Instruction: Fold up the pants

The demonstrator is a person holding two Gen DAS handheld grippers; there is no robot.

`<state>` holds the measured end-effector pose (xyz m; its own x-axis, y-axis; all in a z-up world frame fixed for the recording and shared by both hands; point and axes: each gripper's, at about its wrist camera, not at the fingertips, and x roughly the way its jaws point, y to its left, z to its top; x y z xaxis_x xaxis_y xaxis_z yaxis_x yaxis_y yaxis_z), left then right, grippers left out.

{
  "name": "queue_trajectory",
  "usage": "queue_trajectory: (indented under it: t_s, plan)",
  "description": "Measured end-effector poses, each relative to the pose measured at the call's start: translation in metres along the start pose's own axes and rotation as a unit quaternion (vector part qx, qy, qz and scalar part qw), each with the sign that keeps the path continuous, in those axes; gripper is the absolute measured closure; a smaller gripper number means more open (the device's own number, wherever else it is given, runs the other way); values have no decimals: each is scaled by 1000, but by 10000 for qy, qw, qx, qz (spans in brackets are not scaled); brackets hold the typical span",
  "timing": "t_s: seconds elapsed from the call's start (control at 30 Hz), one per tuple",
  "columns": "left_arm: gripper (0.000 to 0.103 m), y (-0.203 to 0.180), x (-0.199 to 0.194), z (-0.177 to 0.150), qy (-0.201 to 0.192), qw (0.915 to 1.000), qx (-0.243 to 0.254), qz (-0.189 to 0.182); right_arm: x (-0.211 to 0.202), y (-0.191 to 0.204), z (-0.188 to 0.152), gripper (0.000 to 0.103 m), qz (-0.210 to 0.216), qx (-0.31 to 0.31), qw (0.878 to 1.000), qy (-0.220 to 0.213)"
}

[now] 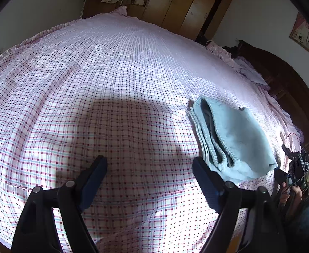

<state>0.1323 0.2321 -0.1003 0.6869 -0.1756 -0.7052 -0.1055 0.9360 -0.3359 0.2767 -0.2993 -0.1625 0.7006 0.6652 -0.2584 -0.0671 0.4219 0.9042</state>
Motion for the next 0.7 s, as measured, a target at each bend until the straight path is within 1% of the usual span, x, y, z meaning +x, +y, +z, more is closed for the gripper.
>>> queue_trajectory:
  t_s: [0.2,0.27,0.37,0.43,0.47,0.53,0.57,0.6,0.7]
  plan:
    - [17,-3,2,0,23,10000,35,17,12,16,-16,41,-196,-436,9981,396]
    - [17,-3,2,0,24,10000,28,9,13,21,-22,37,-208,-574,9972,438]
    - [17,-3,-1,-2,26,9999,5,-171,14,24,-28,34,-35,-510,9974,512]
    - [17,-7,-4,-1,-33,9995,72,-316,14,24,-31,34,42,-383,9981,485]
    - [17,-9,-6,0,-84,9994,108,-329,13,22,-32,34,74,-334,9983,469]
    - [18,-21,-6,4,-136,9993,300,-152,12,20,-33,34,112,-252,9985,475]
    - [18,-32,-7,5,-115,9987,462,-158,13,19,-34,34,106,-225,9985,483]
    - [18,-42,-8,7,-92,9981,577,-213,12,20,-36,34,142,-187,9985,504]
    - [18,-79,-12,17,-24,9950,792,-609,15,20,-44,34,276,-113,9977,604]
